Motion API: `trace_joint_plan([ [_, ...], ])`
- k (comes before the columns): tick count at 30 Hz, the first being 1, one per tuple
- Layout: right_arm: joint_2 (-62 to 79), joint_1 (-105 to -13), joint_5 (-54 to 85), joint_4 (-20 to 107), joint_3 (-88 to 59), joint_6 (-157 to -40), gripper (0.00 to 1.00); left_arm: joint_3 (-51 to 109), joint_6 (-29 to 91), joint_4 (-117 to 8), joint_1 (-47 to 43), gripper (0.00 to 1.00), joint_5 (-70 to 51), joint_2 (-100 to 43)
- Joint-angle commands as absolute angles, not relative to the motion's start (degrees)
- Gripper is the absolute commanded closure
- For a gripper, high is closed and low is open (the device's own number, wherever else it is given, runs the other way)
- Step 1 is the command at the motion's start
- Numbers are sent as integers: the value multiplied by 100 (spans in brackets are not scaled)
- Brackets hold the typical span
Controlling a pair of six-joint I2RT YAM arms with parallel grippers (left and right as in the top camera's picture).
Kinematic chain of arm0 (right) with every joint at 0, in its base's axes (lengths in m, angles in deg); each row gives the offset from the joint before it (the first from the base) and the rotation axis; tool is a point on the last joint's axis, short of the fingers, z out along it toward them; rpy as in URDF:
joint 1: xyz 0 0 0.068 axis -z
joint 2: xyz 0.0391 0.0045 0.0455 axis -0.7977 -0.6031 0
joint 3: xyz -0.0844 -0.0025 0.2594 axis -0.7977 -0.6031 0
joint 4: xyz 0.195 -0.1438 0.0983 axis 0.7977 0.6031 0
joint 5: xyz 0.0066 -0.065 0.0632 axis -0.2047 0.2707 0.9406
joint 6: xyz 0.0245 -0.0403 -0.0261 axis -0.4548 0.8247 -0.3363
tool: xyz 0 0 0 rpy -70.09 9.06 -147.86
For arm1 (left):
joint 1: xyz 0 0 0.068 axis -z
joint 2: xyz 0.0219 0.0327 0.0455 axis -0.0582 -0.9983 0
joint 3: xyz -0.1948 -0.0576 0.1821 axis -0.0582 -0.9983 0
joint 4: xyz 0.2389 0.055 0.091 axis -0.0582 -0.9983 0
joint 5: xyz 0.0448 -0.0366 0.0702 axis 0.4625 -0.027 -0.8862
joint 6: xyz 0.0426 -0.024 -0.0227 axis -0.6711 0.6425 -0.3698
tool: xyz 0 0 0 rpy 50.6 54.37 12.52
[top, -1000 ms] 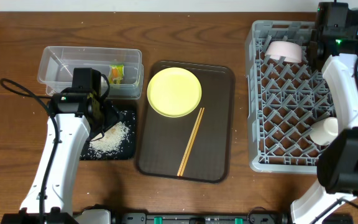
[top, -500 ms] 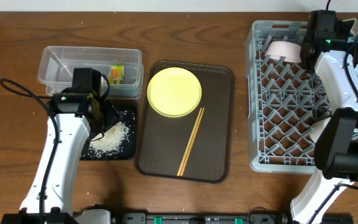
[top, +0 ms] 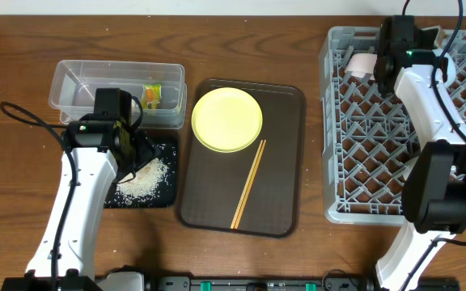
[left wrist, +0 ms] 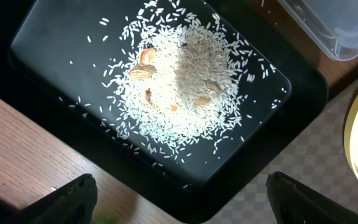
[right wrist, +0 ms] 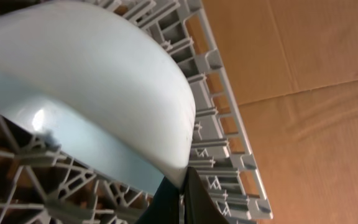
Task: Sort waste into correct bins and load items into the dishwasher rack
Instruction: 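Carry the blue bowl right and place it in the rack, then move the right gripper to the chopsticks and grasp one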
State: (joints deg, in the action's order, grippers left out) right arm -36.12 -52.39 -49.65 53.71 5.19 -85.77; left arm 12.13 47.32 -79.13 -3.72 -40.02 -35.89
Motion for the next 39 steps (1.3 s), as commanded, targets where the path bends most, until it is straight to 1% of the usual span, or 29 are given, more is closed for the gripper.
trace_joint_plan([
  [1,-3684,-5368,-4722,5603,545,-8957,98,1283,4738,-7930,-402,10,-4053,-3624],
  [2,-3681,-5401,-4657,5727,545,-9021,96,1283,4736,-7930,-402,10,-4053,-3624],
  [5,-3671,-5467,-4182,6070,547,-9047,78,1283,4738,-7930,-402,10,-4053,-3624],
  [7,-3642,-5475,-3737,6221,547,-9228,69,1283,4738,-7930,-402,10,-4051,-3624],
  [10,-3524,-5475,-3219,6322,547,-9497,59,1283,4736,-7930,-402,10,-4053,-3624],
  [15,-2969,-5497,-2408,6239,558,-9495,39,1283,4736,-7932,-402,10,-4053,-3624],
  [16,-2807,-5499,-2132,6197,558,-9493,35,1283,4736,-7932,-402,9,-4053,-3624],
  [17,-2652,-5504,-1761,6143,558,-9491,32,1283,4736,-7932,-402,6,-4053,-3624],
  [19,-2372,-5526,-808,6057,558,-9410,30,1283,4736,-7932,-402,4,-4053,-3624],
  [22,-2092,-5606,1116,5996,556,-9045,32,1283,4736,-7930,-402,2,-4057,-3624],
  [25,-2044,-5832,2543,6070,554,-9034,32,1283,4736,-7930,-402,2,-4118,-3624],
  [26,-2057,-5945,2790,6121,541,-9034,32,1283,4732,-7930,-402,2,-4145,-3624],
  [30,-2162,-6500,2871,6405,469,-9036,32,1283,4714,-7961,-402,2,-4252,-3624],
  [34,-2315,-7139,2829,6735,379,-9036,34,1283,4716,-7976,-402,2,-4249,-3624],
  [36,-2412,-7491,2534,6949,309,-9233,36,1283,4714,-7976,-402,1,-4249,-3624],
  [39,-2543,-7912,1896,7216,152,-9716,35,1283,4714,-7974,-402,1,-4249,-3624],
])
